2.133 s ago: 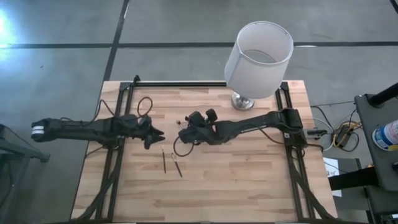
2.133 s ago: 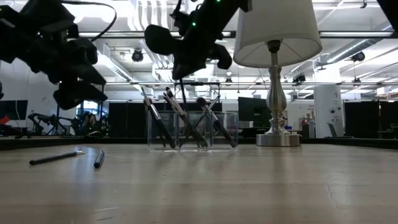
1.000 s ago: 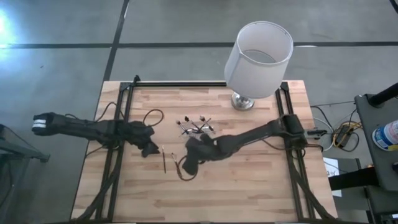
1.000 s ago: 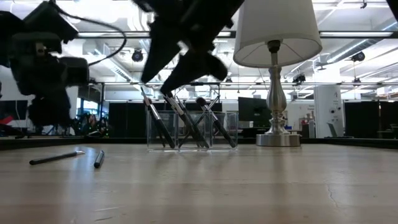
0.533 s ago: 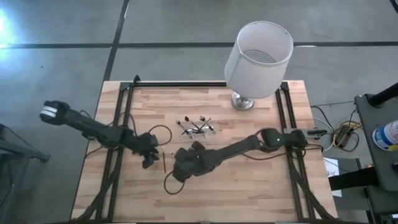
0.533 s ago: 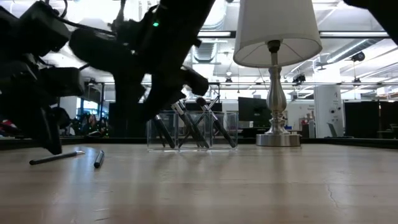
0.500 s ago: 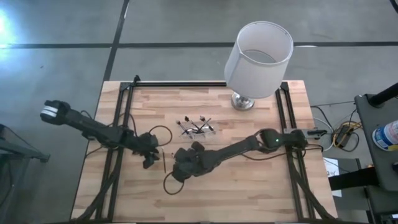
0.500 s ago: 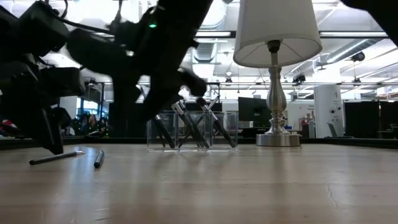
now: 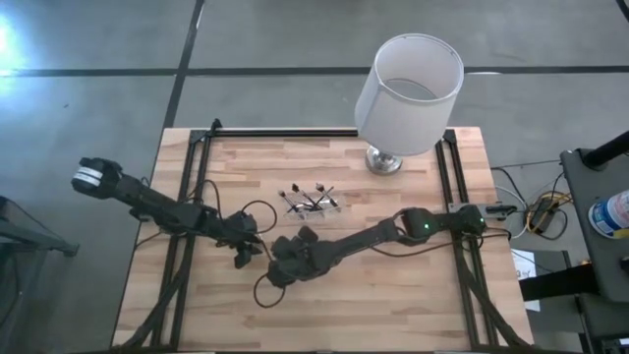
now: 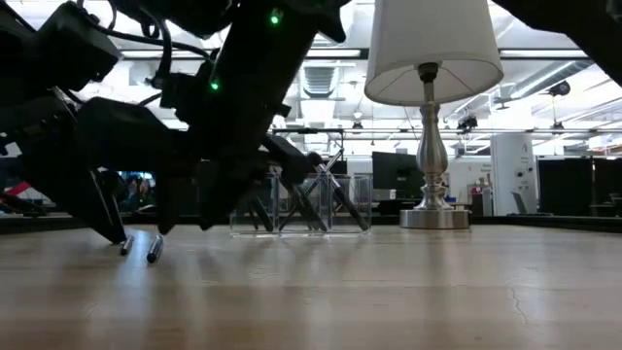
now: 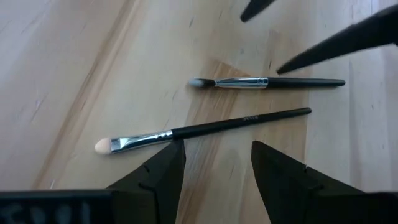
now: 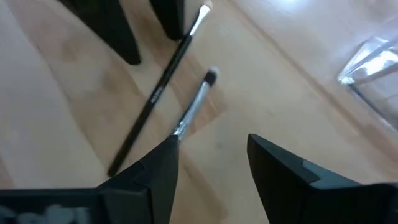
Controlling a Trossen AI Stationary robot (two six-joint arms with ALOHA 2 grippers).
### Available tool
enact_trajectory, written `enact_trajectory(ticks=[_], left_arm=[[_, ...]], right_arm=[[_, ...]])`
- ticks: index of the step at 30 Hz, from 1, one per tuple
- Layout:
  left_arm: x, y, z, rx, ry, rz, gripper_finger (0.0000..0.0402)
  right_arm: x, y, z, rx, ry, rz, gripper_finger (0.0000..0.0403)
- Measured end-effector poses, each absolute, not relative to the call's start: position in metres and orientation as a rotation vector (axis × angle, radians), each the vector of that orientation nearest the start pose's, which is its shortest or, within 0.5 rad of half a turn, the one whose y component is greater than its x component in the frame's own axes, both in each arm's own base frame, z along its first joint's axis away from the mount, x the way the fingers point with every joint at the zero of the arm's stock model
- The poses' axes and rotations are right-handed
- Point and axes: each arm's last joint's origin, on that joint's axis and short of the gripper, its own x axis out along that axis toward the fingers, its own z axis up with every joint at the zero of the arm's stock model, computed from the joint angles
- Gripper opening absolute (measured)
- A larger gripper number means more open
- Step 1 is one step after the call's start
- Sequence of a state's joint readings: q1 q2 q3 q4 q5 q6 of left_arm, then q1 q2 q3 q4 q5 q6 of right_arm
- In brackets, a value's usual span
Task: Put items in baskets/containers
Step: Put the foundation brush into the transparent organizer
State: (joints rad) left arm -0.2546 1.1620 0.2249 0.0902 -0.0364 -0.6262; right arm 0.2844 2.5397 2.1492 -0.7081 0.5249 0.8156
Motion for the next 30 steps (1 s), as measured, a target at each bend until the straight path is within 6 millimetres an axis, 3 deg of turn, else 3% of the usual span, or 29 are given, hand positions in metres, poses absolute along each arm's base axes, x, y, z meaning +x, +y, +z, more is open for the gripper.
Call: enact_trajectory(ticks=[10,17,20,24,26,30], left_arm=[[0.167,-0.043,0.113,-0.465,0.856,0.062,0.0188],[0.166,-0.044,0.114,-0.464,0.850,0.059,0.0188],[0.166,-0.044,0.114,-0.442,0.850,0.049,0.0188],[0.166,-0.044,0.114,-0.435,0.849,0.050,0.0188],[0.166,-0.044,0.114,-0.440,0.848,0.052,0.0188],[0.167,-0.044,0.114,-0.461,0.844,0.061,0.0188]], right_arm=[[0.510,0.133,0.126,0.306,0.848,-0.592,0.0190],[0.511,0.129,0.170,0.323,0.759,-0.525,0.0185],[0.516,0.130,0.162,0.134,0.832,-0.308,0.0185],[0.516,0.132,0.153,-0.366,0.907,-0.020,0.0185],[0.516,0.129,0.155,-0.536,0.913,0.068,0.0185],[0.519,0.116,0.153,-0.578,0.926,0.205,0.0185]])
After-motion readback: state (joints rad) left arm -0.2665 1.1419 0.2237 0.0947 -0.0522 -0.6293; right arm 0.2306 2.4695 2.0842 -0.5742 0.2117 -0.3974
